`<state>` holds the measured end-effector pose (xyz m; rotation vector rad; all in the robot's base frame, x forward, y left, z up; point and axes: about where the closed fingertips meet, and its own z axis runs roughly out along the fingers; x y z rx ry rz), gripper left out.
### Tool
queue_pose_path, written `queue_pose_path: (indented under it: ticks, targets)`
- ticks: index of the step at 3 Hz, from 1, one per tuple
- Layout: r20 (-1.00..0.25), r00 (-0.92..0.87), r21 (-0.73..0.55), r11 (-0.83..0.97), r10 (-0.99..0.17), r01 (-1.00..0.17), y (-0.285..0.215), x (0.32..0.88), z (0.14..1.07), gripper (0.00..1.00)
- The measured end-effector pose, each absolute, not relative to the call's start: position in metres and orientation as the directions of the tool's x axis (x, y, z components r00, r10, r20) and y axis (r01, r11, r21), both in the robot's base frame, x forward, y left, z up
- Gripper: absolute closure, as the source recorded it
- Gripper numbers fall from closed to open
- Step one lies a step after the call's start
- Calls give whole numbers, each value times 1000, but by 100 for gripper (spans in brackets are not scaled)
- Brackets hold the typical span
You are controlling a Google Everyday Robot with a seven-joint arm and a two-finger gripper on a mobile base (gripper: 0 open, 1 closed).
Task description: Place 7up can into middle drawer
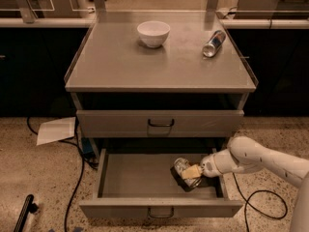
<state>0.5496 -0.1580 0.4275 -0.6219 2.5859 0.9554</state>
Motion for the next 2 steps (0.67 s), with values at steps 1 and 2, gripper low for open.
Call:
queue_pose_path:
  ticks: [1,2]
  targets:
    - [-393,-870,541,690,-299,-481,-158,548,415,100]
    - [-390,-871,541,691,-299,-480,-158,548,414,83]
